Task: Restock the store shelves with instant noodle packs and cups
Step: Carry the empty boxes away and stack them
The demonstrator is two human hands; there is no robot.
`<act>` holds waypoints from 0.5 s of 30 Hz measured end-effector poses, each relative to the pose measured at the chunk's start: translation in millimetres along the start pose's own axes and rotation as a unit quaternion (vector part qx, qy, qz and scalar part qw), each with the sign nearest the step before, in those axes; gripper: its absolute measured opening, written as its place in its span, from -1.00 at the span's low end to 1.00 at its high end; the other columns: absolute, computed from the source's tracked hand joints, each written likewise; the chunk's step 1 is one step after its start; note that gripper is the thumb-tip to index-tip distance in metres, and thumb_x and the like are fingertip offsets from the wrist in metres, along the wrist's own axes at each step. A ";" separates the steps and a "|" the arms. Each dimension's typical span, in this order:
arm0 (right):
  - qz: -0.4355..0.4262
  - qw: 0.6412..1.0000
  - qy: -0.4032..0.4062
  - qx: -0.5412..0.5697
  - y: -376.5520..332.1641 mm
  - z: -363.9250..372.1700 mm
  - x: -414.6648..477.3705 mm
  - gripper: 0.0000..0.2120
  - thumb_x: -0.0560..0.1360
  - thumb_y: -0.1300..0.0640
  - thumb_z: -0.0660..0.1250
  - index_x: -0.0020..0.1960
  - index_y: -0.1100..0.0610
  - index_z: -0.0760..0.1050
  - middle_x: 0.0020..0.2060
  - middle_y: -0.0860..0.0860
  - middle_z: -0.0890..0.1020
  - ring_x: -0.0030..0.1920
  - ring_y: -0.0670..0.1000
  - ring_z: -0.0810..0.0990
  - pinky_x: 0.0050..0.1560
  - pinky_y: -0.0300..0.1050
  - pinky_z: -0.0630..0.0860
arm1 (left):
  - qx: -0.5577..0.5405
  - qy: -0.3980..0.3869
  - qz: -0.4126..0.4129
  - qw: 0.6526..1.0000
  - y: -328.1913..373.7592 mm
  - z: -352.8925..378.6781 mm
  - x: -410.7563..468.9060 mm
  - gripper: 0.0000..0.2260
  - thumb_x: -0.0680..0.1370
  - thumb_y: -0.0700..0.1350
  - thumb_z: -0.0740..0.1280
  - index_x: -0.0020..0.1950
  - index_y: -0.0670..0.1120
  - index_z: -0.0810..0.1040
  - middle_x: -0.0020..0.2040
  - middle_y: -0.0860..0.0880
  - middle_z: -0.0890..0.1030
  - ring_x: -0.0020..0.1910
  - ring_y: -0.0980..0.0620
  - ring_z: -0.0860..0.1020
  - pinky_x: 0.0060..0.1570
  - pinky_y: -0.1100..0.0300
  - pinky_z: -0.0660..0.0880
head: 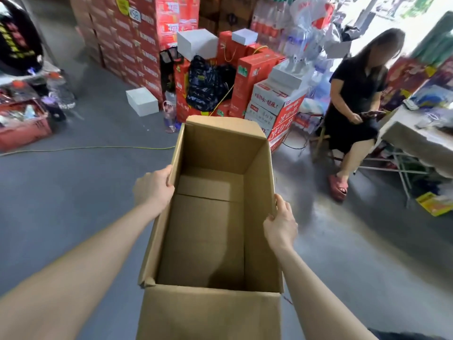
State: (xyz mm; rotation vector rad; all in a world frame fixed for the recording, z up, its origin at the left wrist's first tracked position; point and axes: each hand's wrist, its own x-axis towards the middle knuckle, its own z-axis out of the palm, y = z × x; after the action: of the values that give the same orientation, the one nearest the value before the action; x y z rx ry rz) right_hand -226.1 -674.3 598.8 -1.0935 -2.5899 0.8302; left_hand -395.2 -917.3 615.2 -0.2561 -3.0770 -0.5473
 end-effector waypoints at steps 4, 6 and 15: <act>0.024 0.999 -0.017 -0.015 -19.5 36.0 114.9 -0.38 0.54 0.34 0.22 0.52 -0.07 0.25 0.39 -0.08 0.43 0.20 0.14 0.55 0.21 -0.06 0.49 | 0.002 -0.011 -0.019 1.000 25.8 44.4 112.1 -0.48 0.51 -0.21 0.28 0.44 0.14 0.43 0.03 -0.15 0.66 0.06 -0.24 0.56 -0.10 0.05 0.48; 0.027 0.999 -0.022 -0.028 -28.3 46.4 155.3 -0.39 0.55 0.34 0.24 0.53 -0.05 0.24 0.41 -0.07 0.42 0.23 0.13 0.54 0.25 -0.04 0.48 | -0.002 -0.016 -0.017 1.000 34.2 59.6 151.1 -0.48 0.52 -0.21 0.28 0.45 0.14 0.42 0.02 -0.15 0.67 0.05 -0.24 0.57 -0.13 0.05 0.47; 0.076 0.992 -0.051 -0.086 -48.8 132.9 327.2 -0.39 0.55 0.34 0.27 0.52 -0.04 0.26 0.38 -0.01 0.44 0.24 0.17 0.55 0.27 0.02 0.49 | -0.006 -0.075 -0.013 0.997 52.4 157.5 323.4 -0.55 0.54 -0.22 0.27 0.41 0.07 0.46 -0.01 -0.21 0.66 -0.02 -0.30 0.58 -0.18 0.02 0.47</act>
State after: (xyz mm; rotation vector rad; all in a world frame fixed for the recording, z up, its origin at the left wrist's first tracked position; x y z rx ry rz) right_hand -537.3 -524.7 509.8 -1.3431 -2.7320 0.7226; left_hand -702.2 -763.3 496.3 -0.2688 -3.2268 -0.5748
